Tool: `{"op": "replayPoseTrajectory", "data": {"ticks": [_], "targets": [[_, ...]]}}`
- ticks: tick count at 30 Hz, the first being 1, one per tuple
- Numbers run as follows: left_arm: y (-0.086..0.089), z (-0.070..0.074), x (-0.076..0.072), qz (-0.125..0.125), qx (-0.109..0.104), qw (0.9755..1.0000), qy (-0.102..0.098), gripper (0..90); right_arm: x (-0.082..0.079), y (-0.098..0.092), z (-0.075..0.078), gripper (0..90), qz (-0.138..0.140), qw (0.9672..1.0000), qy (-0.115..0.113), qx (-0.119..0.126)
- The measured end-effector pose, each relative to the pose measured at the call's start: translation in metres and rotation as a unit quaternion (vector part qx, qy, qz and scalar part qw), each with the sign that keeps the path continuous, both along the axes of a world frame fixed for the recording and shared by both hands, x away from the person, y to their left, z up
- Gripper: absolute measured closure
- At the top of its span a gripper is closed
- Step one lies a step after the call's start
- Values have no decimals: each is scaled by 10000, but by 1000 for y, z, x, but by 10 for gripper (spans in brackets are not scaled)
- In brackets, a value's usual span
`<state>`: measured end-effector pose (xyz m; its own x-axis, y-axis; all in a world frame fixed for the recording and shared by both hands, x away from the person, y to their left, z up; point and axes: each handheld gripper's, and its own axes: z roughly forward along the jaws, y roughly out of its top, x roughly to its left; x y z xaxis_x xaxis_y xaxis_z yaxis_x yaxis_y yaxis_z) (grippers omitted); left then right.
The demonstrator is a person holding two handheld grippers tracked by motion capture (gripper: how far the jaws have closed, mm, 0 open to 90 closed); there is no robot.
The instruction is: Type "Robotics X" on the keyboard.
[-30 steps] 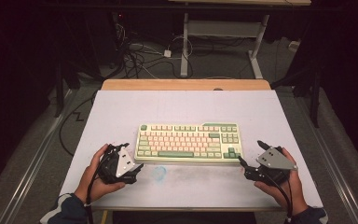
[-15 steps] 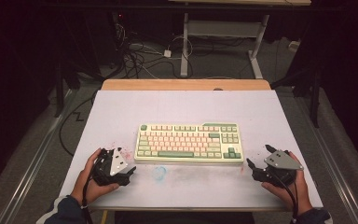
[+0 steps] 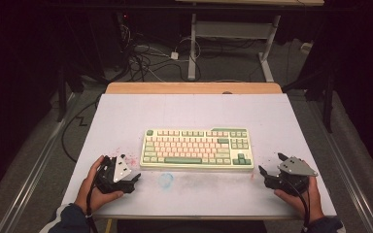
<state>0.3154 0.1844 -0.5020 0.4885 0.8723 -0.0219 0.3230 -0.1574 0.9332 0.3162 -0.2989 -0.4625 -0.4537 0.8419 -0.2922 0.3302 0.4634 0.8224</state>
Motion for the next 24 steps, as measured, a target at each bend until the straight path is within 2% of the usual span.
{"op": "replayPoseTrajectory", "data": {"ticks": [6, 24], "targets": [[-1, -1, 0, -4, 8, 10000, 28, 157, -3, 5, 4, 231, 17, 9999, -145, -83], [-4, -2, 0, -36, 48, 10000, 50, 157, -6, 10, 5, 231, 103, 9995, -207, -210]]}}
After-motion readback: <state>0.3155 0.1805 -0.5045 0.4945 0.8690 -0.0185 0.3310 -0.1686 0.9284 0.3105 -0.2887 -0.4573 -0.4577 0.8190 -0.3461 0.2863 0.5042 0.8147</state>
